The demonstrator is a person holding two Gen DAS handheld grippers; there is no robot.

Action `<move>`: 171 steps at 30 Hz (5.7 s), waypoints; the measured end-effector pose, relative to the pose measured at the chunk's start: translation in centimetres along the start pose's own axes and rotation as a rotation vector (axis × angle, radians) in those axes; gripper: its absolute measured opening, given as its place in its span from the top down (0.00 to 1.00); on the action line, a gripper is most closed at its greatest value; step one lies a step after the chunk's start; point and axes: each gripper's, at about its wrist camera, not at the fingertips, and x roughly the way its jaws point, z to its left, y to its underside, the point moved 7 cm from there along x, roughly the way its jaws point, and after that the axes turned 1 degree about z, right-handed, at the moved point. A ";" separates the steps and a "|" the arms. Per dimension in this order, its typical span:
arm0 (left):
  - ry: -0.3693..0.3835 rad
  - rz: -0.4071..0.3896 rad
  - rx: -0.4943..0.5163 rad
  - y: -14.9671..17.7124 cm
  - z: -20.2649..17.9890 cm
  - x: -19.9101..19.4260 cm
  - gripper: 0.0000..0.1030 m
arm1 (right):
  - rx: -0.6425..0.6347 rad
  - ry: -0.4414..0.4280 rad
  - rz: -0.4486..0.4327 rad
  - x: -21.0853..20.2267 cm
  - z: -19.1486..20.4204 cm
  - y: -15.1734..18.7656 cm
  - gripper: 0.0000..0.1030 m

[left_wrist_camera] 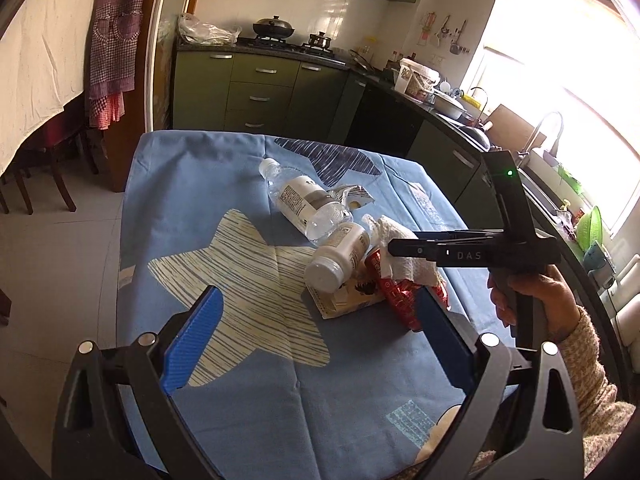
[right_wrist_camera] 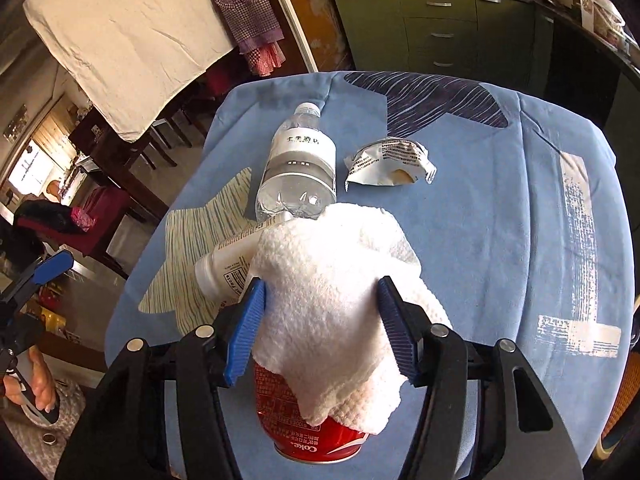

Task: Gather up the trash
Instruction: 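Grasp the white tissue on the red can with the right gripper, then carry the white tissue over the bin and release it with the right gripper, then grasp the white supplement bottle with the left gripper and lift it, then carry the supplement bottle over the bin and open the left gripper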

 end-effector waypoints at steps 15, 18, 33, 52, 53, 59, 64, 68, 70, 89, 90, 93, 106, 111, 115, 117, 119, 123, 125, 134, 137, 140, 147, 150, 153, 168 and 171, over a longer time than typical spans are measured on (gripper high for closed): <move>-0.007 0.039 0.029 0.8 -1.1 0.9 0.11 | 0.054 -0.041 -0.097 -3.3 -1.2 -0.2 0.95; -0.014 0.042 0.032 0.7 -1.1 1.0 0.11 | 0.060 -0.048 -0.126 -5.0 -1.5 0.1 0.95; -0.020 0.092 0.060 1.4 -1.6 2.7 0.11 | 0.331 0.265 -0.352 -21.2 -18.6 3.6 0.95; 0.003 0.119 0.184 1.1 -4.1 4.6 0.11 | 0.658 0.553 -0.251 -19.2 -37.5 12.7 0.53; 0.008 0.120 0.202 1.0 -4.2 4.9 0.11 | 0.649 0.548 -0.263 -19.6 -36.5 12.7 0.52; -0.006 0.086 0.380 -0.5 -3.6 6.3 0.11 | 0.541 0.460 -0.305 -19.7 -29.1 13.0 0.46; 0.053 0.100 0.524 -2.0 -2.9 8.4 0.11 | 0.496 0.361 -0.297 -17.4 -24.4 13.5 0.46; 0.119 0.141 0.622 -2.8 -3.0 10.4 0.14 | 0.479 0.320 -0.287 -15.8 -21.6 14.1 0.46; 0.132 0.175 0.667 -2.7 -3.0 11.6 0.26 | 0.476 0.298 -0.284 -15.3 -20.5 14.3 0.46; 0.152 0.304 0.797 -1.6 -3.2 16.8 0.56 | 0.471 0.220 -0.266 -14.7 -18.6 14.7 0.46; 0.156 0.306 0.797 -1.7 -3.2 17.0 0.56 | 0.472 0.219 -0.264 -14.7 -18.7 14.8 0.46; 0.160 0.312 0.796 -2.0 -3.3 17.2 0.56 | 0.474 0.209 -0.259 -14.5 -18.5 15.0 0.46; 0.142 0.365 0.870 -1.5 -4.7 18.9 0.54 | 0.477 0.186 -0.242 -13.8 -18.5 15.6 0.45; 0.159 0.377 0.857 -1.7 -4.8 19.2 0.54 | 0.479 0.183 -0.231 -13.7 -18.5 16.0 0.45; 0.193 0.402 0.790 -1.9 -4.4 19.7 0.56 | 0.483 0.178 -0.228 -13.6 -18.6 16.3 0.44; 0.194 0.405 0.764 -1.8 -4.0 19.9 0.56 | 0.483 0.173 -0.227 -13.5 -18.4 16.4 0.44; 0.192 0.399 0.747 -1.7 -3.7 19.7 0.56 | 0.482 0.167 -0.226 -13.4 -18.3 16.4 0.44; 0.167 0.381 0.734 -1.6 -3.0 18.8 0.56 | 0.480 0.164 -0.228 -13.3 -18.1 16.4 0.44; 0.161 0.369 0.718 -1.6 -2.5 18.0 0.56 | 0.478 0.160 -0.231 -13.3 -18.0 16.3 0.44; 0.135 0.293 0.688 -2.5 -1.9 12.8 0.56 | 0.469 0.136 -0.237 -12.9 -17.3 16.1 0.44; 0.138 0.271 0.695 -3.0 -3.0 11.1 0.56 | 0.471 0.128 -0.253 -13.3 -17.1 16.3 0.44; 0.150 0.248 0.692 -3.8 -5.3 9.5 0.56 | 0.480 0.133 -0.287 -14.3 -17.2 16.6 0.44; 0.244 0.212 0.696 -5.5 -16.6 8.1 0.56 | 0.521 0.246 -0.376 -18.9 -19.2 19.4 0.44; 0.322 0.233 0.697 -6.0 -23.3 9.2 0.56 | 0.556 0.286 -0.408 -20.8 -20.5 21.5 0.44; 0.380 0.291 0.710 -5.5 -29.8 12.0 0.56 | 0.596 0.287 -0.438 -22.2 -21.8 23.7 0.44; 0.287 0.468 0.763 2.3 -48.6 32.8 0.56 | 0.785 0.288 -0.513 -25.6 -26.9 34.4 0.42; 0.237 0.508 0.726 3.3 -48.6 35.4 0.51 | 0.805 0.272 -0.502 -25.2 -27.5 35.3 0.42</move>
